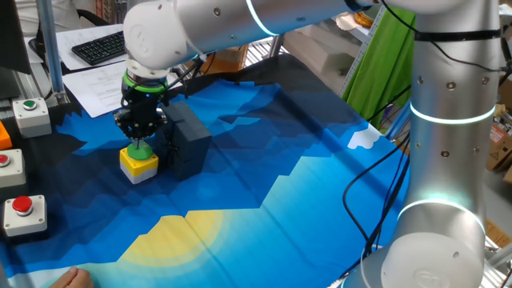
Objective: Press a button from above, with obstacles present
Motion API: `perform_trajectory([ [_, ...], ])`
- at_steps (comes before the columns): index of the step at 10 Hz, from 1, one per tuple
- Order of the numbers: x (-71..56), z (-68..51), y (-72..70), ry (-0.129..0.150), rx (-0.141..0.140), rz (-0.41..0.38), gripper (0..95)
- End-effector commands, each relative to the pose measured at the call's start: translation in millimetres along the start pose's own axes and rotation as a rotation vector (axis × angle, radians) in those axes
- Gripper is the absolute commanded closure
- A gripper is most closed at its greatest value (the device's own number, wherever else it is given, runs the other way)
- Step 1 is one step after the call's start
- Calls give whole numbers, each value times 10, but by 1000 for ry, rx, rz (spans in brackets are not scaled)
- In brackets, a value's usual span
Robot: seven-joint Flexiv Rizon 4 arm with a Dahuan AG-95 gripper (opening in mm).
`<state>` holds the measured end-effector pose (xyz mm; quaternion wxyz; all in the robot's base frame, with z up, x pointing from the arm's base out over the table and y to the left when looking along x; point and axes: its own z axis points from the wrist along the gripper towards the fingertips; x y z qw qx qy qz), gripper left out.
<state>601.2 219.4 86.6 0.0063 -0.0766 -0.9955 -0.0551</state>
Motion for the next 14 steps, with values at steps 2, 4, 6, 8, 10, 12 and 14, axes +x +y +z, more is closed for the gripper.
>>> perform_trajectory([
  [2, -6, 6, -4, 1, 8, -3, 950],
  [4, -1, -240, 7, 25, 5, -4, 950],
  [6, 12, -367, -10, 21, 5, -8, 950],
  [8, 30, -484, -30, 29, -6, -3, 950],
  [10, 37, -529, -41, 32, -7, 0, 950],
  [12, 32, -596, -61, 40, -6, -2, 950],
  [14, 33, -714, -135, 46, -7, -5, 950],
])
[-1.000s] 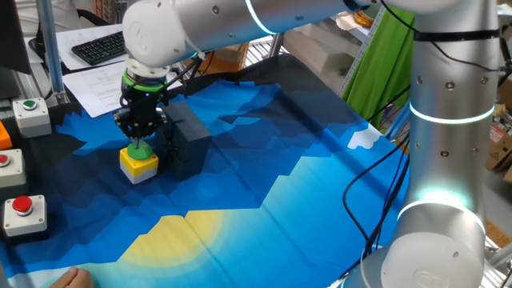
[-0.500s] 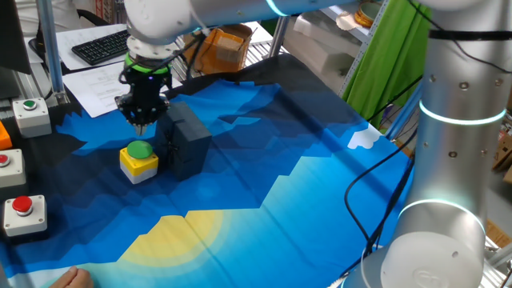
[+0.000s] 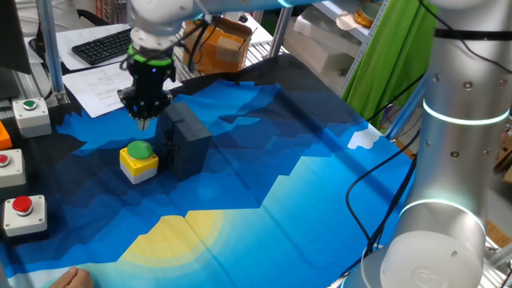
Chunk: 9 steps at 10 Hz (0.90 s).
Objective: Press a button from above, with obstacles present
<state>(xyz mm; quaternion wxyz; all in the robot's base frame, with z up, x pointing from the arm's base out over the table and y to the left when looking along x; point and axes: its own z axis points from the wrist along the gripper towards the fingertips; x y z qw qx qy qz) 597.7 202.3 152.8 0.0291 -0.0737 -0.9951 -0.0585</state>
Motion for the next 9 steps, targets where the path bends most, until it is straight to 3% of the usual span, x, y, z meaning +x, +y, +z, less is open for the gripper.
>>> perform_trajectory([
  [1, 26, -96, -108, 7, -14, -5, 950],
  [2, 30, -150, -168, 6, -10, -9, 950],
  [3, 12, -234, -267, 23, -12, -15, 950],
  [5, -49, -400, -572, 48, -15, -40, 950],
  [8, -163, -549, -1053, 52, 8, -104, 950],
  [9, -139, -520, -1190, 33, 20, -123, 950],
])
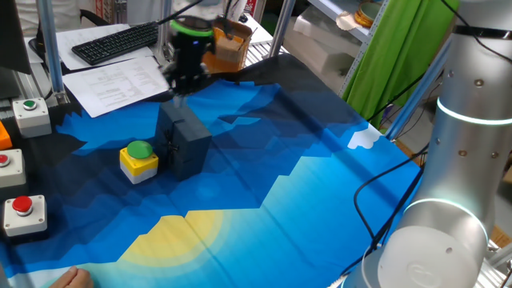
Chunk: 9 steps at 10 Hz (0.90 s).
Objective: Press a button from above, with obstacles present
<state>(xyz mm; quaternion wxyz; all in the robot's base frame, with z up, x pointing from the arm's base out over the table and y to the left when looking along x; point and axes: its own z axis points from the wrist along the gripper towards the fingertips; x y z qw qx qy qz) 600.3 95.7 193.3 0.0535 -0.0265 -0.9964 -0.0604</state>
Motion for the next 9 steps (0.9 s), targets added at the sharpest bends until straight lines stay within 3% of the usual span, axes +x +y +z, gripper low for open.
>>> perform_trajectory([
  [1, 83, 62, -353, -23, 70, -96, 950],
  [2, 118, 117, -465, -25, 90, -124, 950],
  [5, 222, 240, -710, -9, 92, -156, 950],
  [7, 261, 331, -812, 6, 95, -167, 950],
  [9, 227, 499, -842, 13, 91, -176, 950],
])
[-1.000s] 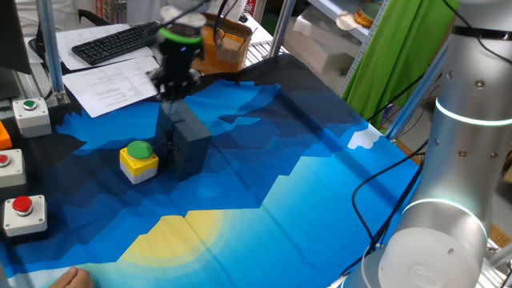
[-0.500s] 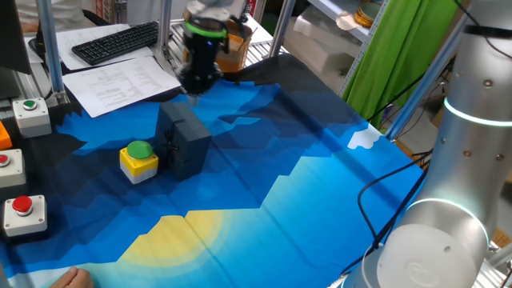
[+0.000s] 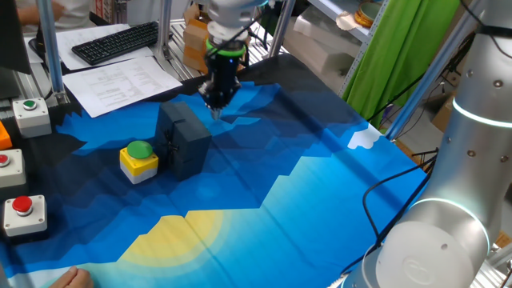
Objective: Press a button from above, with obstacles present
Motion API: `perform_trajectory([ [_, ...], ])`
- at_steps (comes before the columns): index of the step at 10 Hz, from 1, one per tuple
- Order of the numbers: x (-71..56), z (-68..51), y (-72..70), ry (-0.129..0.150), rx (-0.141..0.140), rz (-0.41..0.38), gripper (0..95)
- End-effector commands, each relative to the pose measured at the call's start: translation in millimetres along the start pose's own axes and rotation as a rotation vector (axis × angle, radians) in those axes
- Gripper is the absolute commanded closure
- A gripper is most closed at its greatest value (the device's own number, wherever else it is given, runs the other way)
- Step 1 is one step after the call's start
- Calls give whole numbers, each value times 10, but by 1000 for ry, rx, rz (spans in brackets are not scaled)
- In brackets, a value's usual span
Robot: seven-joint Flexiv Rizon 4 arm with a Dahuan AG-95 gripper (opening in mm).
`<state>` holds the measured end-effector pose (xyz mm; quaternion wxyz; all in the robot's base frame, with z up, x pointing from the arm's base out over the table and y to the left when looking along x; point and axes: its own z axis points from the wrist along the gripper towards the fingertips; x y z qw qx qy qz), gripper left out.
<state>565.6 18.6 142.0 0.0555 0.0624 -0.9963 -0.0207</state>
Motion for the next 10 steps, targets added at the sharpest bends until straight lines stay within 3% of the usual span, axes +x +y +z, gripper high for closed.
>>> perform_trajectory([
  [1, -53, 121, 5, -3, 7, -2, 950],
  [4, -97, 253, 8, -1, 3, 0, 950],
  [10, -104, 277, 8, 3, 3, 11, 950],
])
